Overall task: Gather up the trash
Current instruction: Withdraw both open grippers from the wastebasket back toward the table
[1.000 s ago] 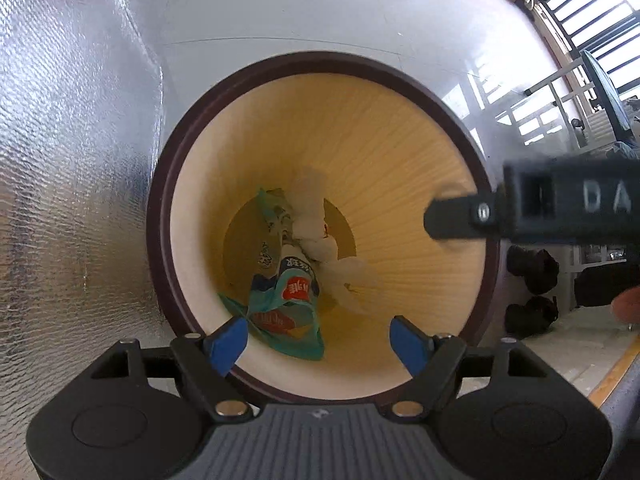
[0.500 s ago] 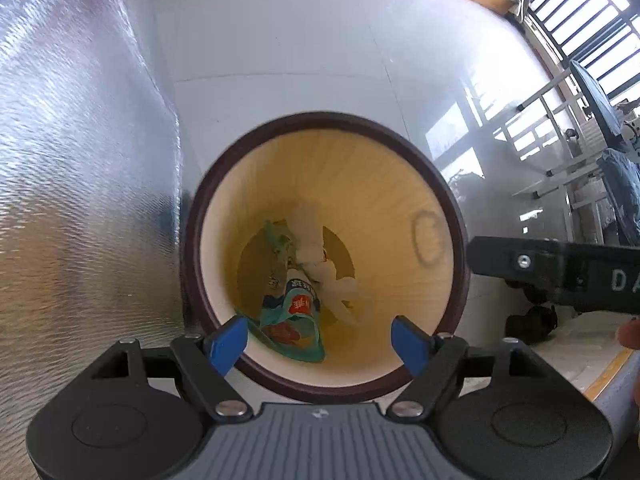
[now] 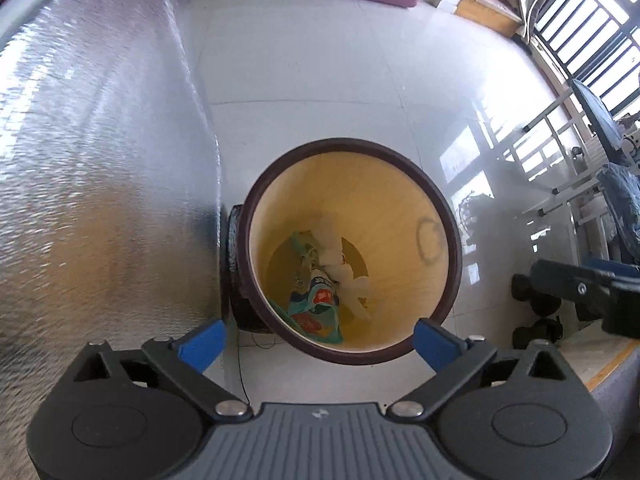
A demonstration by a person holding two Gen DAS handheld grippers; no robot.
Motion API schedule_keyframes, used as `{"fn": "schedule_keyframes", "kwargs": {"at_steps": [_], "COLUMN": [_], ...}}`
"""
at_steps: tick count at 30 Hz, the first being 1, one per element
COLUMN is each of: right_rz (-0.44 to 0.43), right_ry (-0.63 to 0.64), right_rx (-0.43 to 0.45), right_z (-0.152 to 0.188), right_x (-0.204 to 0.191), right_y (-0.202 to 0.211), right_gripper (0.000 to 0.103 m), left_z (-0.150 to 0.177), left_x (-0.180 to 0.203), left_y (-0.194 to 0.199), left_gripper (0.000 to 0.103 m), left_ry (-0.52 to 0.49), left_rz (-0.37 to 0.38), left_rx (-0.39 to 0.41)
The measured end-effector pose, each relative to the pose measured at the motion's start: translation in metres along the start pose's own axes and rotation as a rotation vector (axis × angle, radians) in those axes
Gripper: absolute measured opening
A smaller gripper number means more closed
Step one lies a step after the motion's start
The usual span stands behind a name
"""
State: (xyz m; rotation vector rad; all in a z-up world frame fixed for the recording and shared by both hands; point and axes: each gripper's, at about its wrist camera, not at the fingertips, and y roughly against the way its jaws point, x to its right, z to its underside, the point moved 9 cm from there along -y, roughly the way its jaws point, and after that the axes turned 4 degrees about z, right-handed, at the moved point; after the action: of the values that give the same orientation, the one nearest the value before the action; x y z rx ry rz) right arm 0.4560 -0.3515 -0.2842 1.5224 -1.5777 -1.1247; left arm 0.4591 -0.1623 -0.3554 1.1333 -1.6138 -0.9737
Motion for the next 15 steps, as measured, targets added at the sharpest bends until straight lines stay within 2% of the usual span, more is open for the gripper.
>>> {"fn": "schedule_keyframes", "kwargs": {"at_steps": [5, 15], "right_rz": [0.023, 0.091], "right_ry": [0.02, 0.046], "right_rx": [0.044, 0.128], "right_z": [0.014, 0.038], "right_x": [0.004, 0.012], "right_y": [0.021, 0.064], "right_gripper": [0.103, 0.103], "left_z": [0.004, 0.022], "left_x": [0.003, 0.013], "left_y": [0.026, 0.085], "left_gripper": [0.103, 0.103], "left_ry": [-0.018, -0.057], "left_rz": [-0.009, -0.026], "left_rx": [0.043, 0.15]}}
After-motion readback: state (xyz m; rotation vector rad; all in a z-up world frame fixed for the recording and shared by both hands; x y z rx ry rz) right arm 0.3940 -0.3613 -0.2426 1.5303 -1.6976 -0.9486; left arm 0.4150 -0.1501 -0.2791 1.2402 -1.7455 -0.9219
